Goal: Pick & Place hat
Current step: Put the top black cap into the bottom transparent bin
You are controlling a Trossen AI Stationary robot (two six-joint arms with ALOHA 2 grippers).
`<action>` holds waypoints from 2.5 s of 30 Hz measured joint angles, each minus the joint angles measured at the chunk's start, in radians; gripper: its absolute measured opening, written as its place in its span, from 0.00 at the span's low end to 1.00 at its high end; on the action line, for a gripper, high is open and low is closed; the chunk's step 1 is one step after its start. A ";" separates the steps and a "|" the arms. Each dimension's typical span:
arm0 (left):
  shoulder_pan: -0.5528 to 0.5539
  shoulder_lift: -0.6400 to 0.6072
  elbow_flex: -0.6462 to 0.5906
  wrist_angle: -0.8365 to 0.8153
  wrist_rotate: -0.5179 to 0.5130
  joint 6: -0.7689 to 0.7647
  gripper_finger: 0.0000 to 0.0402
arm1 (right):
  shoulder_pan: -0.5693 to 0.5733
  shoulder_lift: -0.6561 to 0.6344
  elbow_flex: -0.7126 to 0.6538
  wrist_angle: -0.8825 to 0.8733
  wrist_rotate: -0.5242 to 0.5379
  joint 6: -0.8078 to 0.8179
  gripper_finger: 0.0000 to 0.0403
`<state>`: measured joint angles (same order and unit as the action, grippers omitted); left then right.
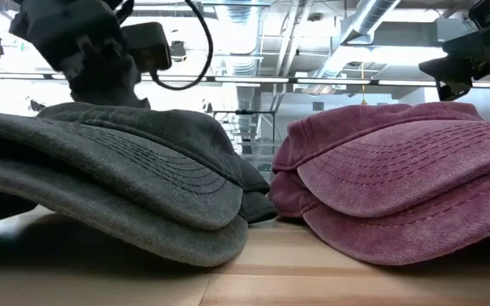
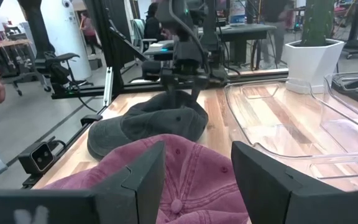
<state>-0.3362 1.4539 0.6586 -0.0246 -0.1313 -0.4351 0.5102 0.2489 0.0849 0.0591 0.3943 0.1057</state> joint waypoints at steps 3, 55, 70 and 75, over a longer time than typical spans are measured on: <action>0.000 0.000 0.001 0.004 0.001 0.001 0.38 | 0.000 0.000 0.000 0.001 0.000 0.000 0.43; -0.170 -0.391 0.076 0.154 -0.086 0.402 0.06 | 0.000 0.000 0.000 0.000 0.000 0.000 0.43; -0.147 -0.401 0.076 0.378 -0.085 0.671 0.06 | -0.002 0.000 0.000 0.115 0.031 0.002 0.43; -0.108 -0.401 0.076 0.416 -0.085 0.693 0.06 | -0.002 0.000 0.000 0.146 0.030 0.027 0.43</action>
<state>-0.4444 1.0531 0.7341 0.3916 -0.2159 0.2579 0.5087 0.2493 0.0845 0.2055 0.4245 0.1329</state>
